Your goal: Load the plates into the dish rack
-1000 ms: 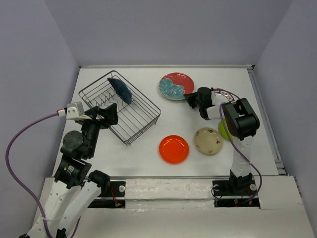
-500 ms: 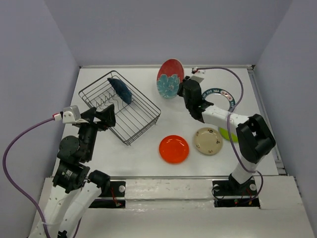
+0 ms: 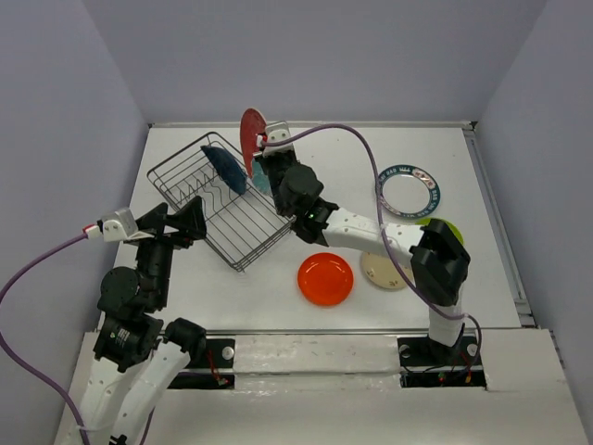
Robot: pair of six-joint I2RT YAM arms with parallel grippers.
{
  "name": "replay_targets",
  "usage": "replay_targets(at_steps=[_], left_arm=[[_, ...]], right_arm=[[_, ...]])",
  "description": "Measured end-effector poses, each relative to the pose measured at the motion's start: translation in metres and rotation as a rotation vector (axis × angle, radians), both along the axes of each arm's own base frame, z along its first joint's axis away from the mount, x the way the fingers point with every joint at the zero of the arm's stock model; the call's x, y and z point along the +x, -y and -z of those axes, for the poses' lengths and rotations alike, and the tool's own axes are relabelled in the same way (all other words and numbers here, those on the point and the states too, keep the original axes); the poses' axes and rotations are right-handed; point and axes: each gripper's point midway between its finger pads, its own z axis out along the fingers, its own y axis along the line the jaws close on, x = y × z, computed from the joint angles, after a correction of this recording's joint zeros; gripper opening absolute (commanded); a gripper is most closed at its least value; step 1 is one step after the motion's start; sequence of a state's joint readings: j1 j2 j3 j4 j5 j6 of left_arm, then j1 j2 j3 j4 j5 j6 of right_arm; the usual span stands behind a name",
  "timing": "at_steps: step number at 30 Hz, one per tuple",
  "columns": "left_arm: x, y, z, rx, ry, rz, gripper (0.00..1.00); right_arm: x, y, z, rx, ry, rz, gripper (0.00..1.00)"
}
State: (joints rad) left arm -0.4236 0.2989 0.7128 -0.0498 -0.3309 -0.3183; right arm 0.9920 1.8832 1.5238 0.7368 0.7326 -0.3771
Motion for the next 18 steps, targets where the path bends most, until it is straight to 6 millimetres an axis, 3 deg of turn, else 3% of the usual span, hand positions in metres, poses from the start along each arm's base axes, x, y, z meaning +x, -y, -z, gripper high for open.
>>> replay_targets(at_steps=[7, 14, 18], left_arm=[[0.0, -0.005, 0.0, -0.003, 0.0, -0.024, 0.99], [-0.001, -0.007, -0.001, -0.007, 0.002, -0.035, 0.99], [-0.001, -0.007, -0.001, -0.008, 0.002, -0.037, 0.99]], right_arm=[[-0.001, -0.016, 0.003, -0.088, 0.008, 0.023, 0.07], [-0.01, -0.04, -0.023, -0.031, 0.036, -0.05, 0.07], [-0.014, -0.059, -0.024, -0.038, 0.048, -0.112, 0.07]])
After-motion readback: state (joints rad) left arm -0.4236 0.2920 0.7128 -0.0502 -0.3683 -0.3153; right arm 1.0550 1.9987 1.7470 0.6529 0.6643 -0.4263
